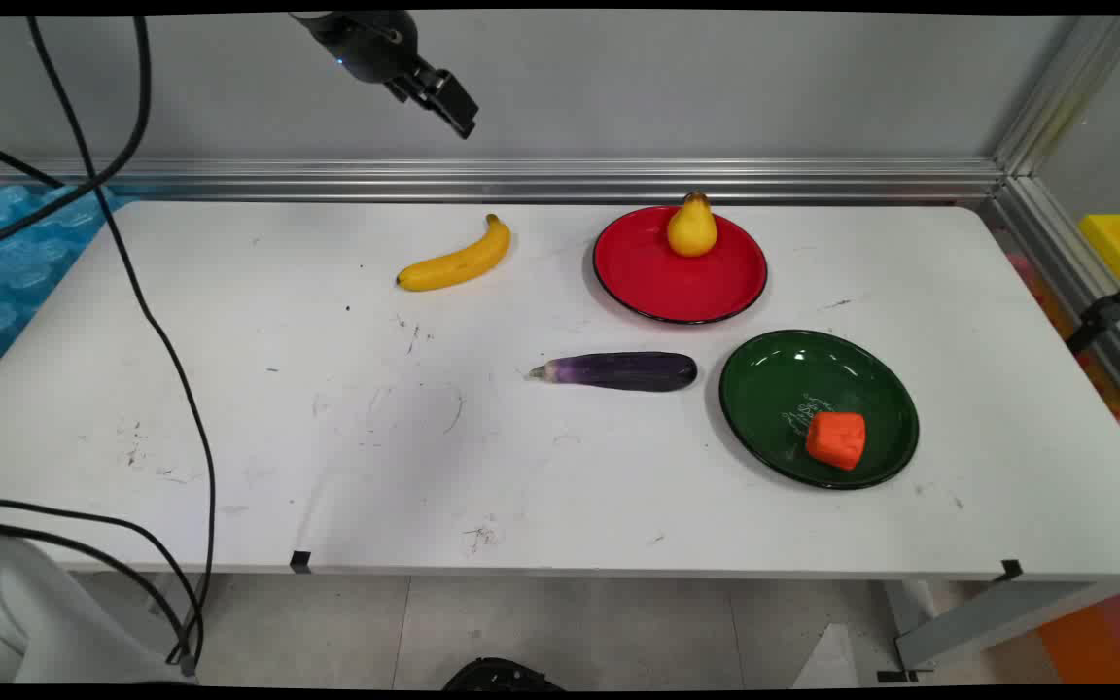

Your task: Pick up the mandarin from the green plate

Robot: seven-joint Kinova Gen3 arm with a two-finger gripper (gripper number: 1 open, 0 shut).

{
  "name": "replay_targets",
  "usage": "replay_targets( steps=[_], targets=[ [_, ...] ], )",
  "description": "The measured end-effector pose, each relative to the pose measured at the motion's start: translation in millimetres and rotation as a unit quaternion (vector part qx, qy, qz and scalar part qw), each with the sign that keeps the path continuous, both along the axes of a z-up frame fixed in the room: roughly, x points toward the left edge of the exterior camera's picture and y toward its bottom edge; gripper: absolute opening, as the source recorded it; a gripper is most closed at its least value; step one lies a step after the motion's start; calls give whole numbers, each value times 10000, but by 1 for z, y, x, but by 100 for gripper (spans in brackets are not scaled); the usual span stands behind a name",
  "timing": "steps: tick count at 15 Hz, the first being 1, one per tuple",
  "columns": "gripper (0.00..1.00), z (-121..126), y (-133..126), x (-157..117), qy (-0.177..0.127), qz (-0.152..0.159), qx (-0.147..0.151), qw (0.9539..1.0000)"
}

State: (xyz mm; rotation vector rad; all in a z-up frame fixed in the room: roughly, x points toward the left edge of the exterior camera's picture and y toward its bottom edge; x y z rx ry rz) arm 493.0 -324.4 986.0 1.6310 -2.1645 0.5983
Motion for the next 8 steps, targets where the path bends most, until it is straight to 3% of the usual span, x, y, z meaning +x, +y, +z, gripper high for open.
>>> replay_targets(
  steps=[4, 8],
  targets=[
    [100, -7, -1, 1, -98, -423, 238, 9988],
    [100, -11, 2, -19, -162, -1116, 396, 9928]
  ],
)
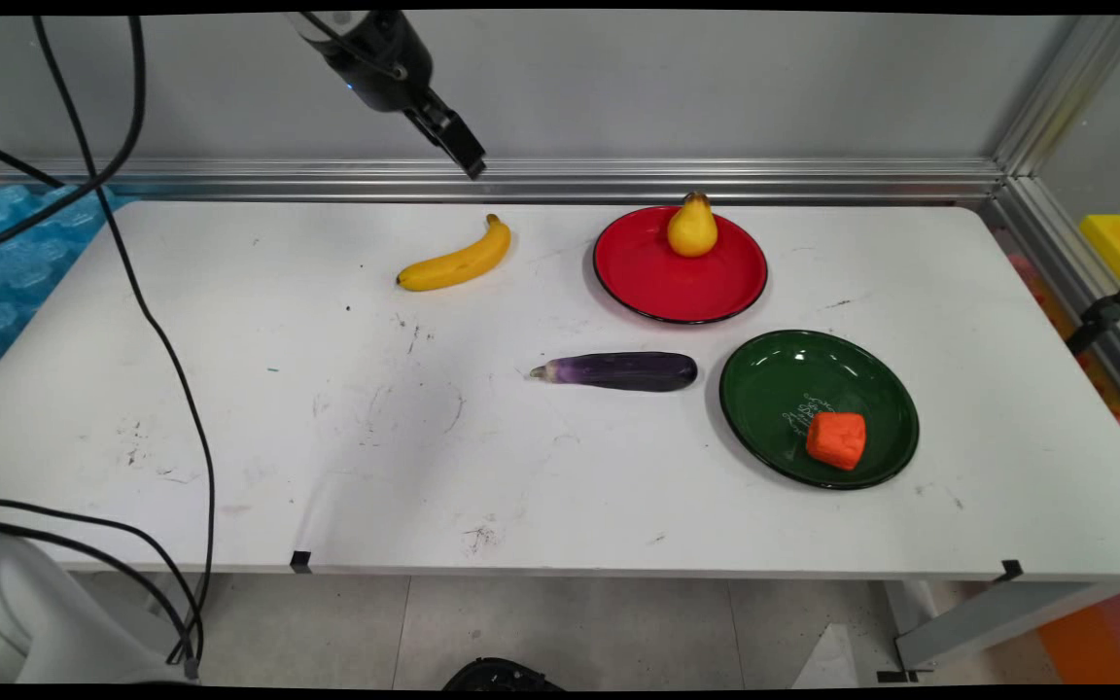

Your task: Pick up the mandarin from the green plate

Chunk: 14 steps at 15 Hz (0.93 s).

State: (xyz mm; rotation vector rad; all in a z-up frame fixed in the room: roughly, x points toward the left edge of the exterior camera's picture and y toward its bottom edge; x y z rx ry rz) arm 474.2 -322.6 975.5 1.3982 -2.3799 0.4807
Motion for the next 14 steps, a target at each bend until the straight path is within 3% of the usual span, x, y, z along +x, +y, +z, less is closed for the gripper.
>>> replay_targets(
  steps=[2, 5, 7, 10, 14],
  targets=[
    [100, 0, 2, -20, 18, -452, 54, 9990],
    [100, -2, 6, -54, 60, -1149, 142, 9933],
    [100, -4, 7, -82, 123, -1597, 189, 9869],
    [100, -14, 8, -138, 301, -2274, 251, 9730],
    [100, -28, 6, -190, 461, -2763, 303, 9595]
  ],
)
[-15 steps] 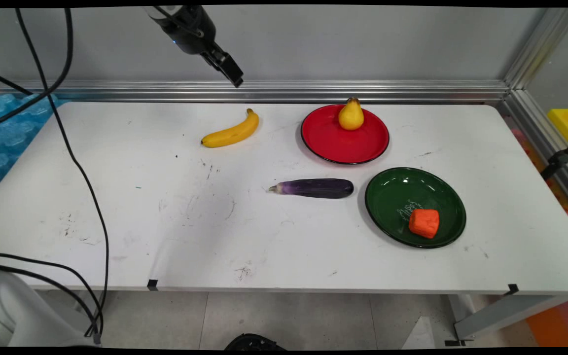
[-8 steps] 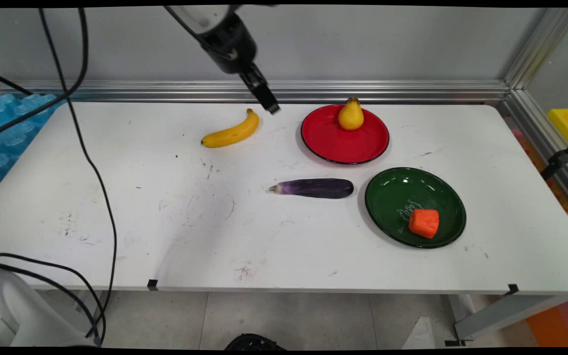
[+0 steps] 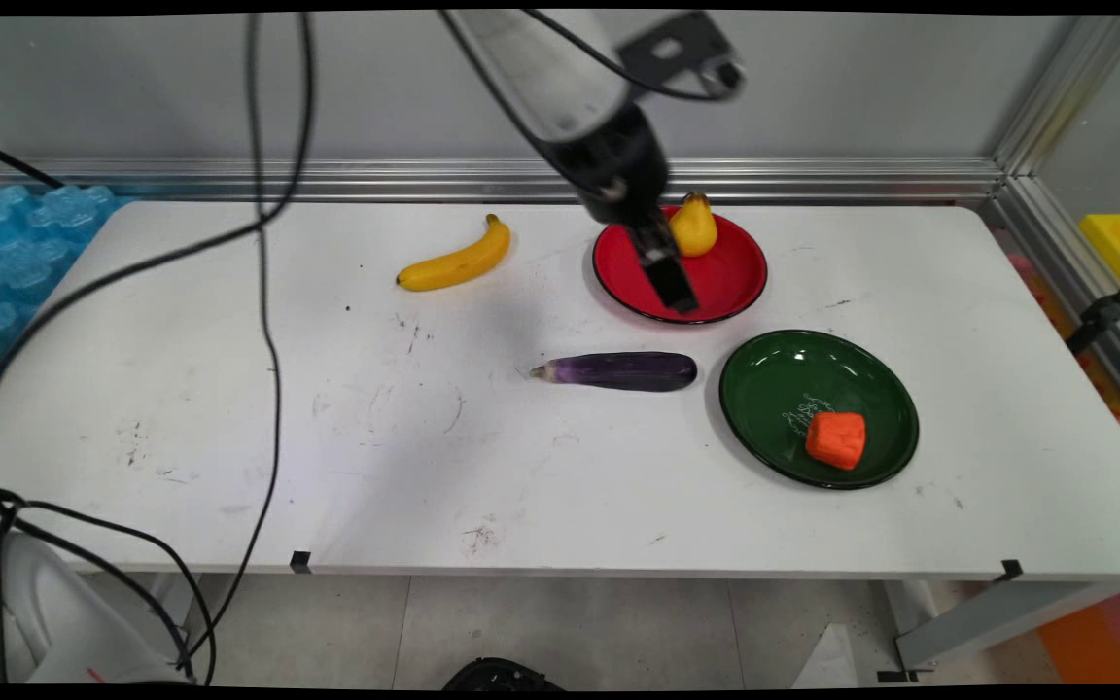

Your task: Pick up the mandarin from the green plate

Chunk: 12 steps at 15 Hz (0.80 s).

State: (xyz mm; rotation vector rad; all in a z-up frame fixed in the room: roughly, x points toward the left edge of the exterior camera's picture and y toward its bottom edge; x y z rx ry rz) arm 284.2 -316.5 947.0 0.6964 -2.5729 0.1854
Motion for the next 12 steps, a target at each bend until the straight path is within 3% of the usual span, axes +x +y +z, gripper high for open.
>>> replay_targets(
  steps=[5, 12],
  targets=[
    [100, -35, -13, -72, 107, -509, -10, 9986],
    [100, -96, -35, -135, 10, -1056, -13, 9944]
  ],
)
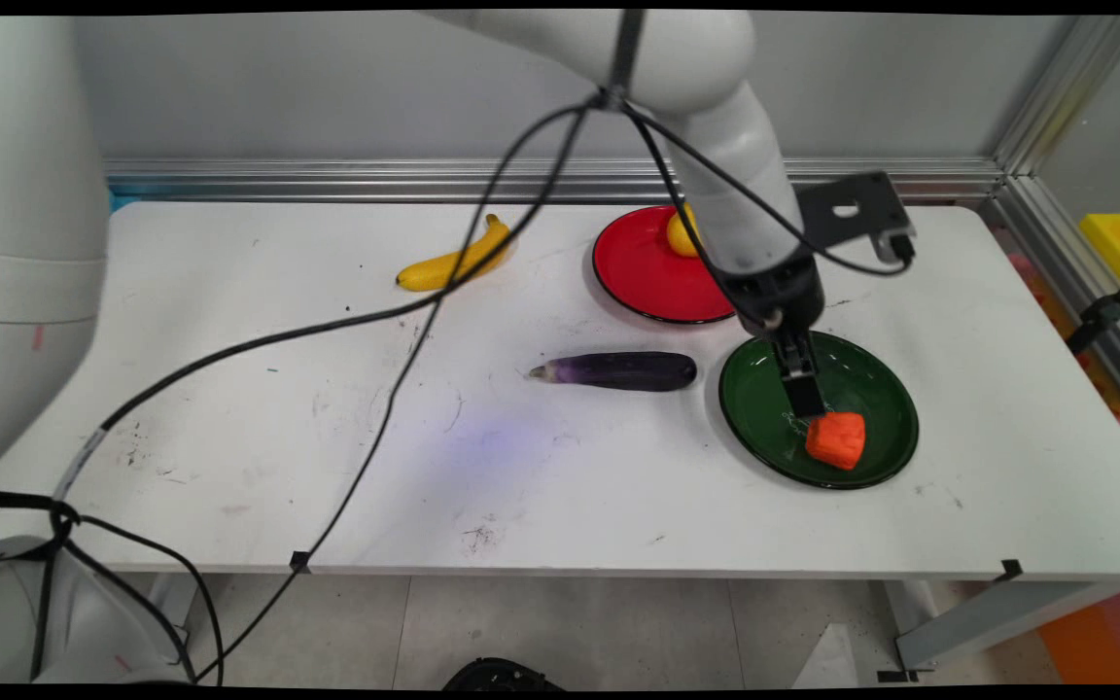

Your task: Pick up the mandarin from the green plate

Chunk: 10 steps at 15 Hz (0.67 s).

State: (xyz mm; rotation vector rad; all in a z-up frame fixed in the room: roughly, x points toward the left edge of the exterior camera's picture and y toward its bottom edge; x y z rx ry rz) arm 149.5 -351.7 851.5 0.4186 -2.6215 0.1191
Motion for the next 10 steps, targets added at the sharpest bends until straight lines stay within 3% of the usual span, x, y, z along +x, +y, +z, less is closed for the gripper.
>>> replay_targets(
  steps=[10],
  targets=[
    [100, -60, -21, -45, -252, -642, -36, 9976]
  ],
)
